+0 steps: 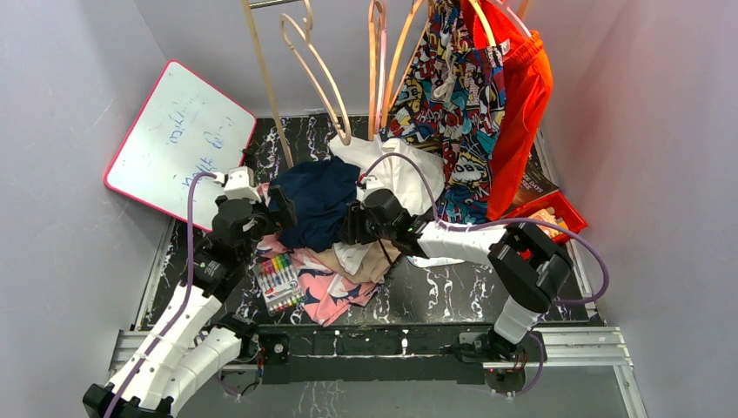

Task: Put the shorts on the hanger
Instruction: Adjust the shorts at the center of the board.

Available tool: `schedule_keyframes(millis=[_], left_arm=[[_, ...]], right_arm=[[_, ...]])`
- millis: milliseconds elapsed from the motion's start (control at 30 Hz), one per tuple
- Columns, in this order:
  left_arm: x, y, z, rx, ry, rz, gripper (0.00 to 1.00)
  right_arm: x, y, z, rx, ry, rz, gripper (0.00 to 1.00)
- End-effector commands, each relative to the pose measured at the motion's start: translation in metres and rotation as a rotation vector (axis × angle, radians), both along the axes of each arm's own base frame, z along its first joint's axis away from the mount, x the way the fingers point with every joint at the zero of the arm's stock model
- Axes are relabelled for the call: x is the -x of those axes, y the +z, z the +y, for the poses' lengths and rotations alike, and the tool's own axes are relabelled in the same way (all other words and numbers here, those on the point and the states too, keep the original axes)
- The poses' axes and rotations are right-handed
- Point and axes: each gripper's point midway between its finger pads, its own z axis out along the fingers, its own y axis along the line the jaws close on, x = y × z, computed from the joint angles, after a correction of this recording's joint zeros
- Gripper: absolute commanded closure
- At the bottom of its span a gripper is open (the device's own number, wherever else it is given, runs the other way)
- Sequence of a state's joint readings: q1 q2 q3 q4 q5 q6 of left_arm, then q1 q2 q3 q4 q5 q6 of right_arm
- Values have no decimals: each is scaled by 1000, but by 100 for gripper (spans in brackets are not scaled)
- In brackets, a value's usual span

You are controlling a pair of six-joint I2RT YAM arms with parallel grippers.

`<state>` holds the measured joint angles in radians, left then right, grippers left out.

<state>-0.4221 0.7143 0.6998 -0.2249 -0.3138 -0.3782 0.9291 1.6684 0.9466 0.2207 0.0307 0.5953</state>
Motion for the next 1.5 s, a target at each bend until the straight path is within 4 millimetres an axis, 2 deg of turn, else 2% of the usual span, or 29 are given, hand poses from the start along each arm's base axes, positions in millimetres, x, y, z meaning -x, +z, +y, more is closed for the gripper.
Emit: schedule_keyframes(millis=[0,133,200,233,300,333,367,467,733,800,867,933,1000,1133,1233,1333,1467], left_arm=[[0,8,-2,14,-7,-22,1],[0,7,-3,14,-11,-16,2],[0,6,-3,13,-12,-13,2],[0,6,-3,13,-12,-13,2],[0,6,-3,13,-11,-13,2],[0,6,-3,11,-11,-13,2],[0,6,-2,11,-9,-13,2],[1,7,-1,7,-1,-16,2],[-1,9,-5,12,-24,-28,2],[-2,9,-6,9,-28,-24,2],[-3,8,-7,9,-31,-19,2],[-3,7,-7,9,-30,-14,2],[-3,6,-7,6,-31,-12,2],[-2,3,-6,-1,-26,-3,2],[-1,-1,-7,-1,-33,7,2],[-1,-1,-7,2,-31,5,2],[1,2,-9,19,-47,-10,1]], right_arm=[[-18,32,17,-77,-10,-89,48],[-24,36,25,-85,-2,-106,41],[-26,37,28,-91,0,-113,44],[-26,37,29,-95,5,-116,50],[-24,41,31,-108,20,-127,72],[-23,45,29,-112,24,-134,89],[-22,56,26,-121,24,-151,99],[-15,90,2,-122,-1,-218,100],[30,175,-96,-39,-29,-370,100],[39,199,-115,-43,-45,-399,100],[47,212,-128,-57,-54,-411,100],[53,203,-135,-58,-57,-403,100],[57,178,-141,-40,-70,-361,100],[68,124,-139,-27,-38,-284,100],[73,99,-135,-13,-7,-243,100],[79,108,-128,-34,48,-253,100],[97,157,-111,-189,197,-352,100]])
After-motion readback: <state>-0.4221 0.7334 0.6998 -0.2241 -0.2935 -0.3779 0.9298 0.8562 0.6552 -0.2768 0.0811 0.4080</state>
